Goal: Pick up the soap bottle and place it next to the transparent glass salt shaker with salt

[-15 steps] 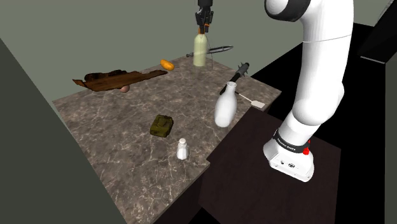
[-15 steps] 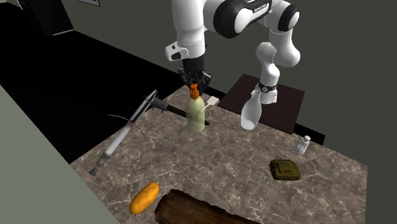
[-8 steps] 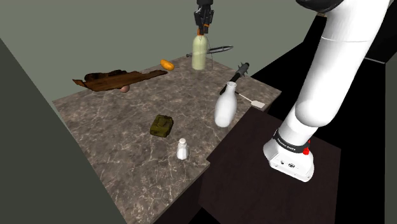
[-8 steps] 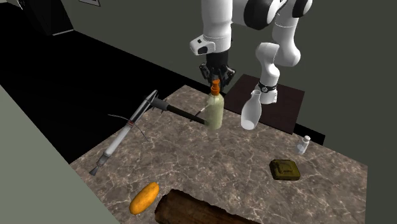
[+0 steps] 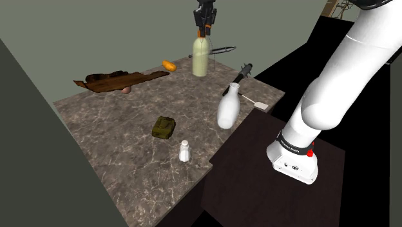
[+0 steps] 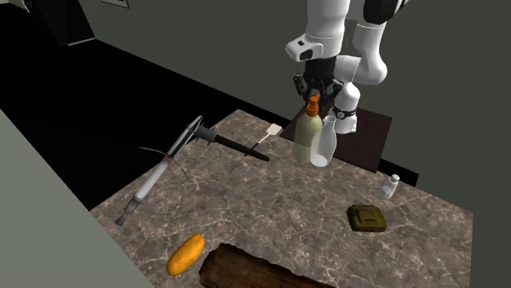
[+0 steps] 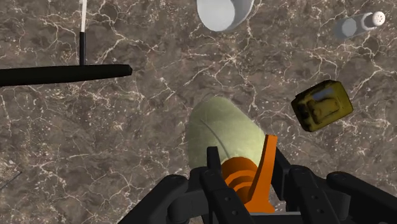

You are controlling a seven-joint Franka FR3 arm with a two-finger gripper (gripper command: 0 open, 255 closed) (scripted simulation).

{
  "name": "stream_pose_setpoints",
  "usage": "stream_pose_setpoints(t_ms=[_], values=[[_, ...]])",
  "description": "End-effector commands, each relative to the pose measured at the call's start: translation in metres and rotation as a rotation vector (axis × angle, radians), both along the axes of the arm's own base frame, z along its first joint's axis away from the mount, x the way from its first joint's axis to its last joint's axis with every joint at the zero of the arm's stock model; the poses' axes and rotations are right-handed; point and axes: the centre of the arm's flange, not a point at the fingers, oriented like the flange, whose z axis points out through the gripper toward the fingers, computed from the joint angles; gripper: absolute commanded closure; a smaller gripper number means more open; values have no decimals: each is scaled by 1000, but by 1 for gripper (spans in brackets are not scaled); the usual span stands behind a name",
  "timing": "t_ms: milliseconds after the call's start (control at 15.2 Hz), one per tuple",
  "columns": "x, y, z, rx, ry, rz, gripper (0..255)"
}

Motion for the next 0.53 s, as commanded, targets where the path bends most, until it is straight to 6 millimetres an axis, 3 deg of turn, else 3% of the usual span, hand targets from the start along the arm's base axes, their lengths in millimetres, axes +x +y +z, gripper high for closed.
stream_pose_setpoints(t_ms=[0,462], values=[[-15,21,5,-1,0,-1,255],[-64,97,24,-1,0,-1,255]])
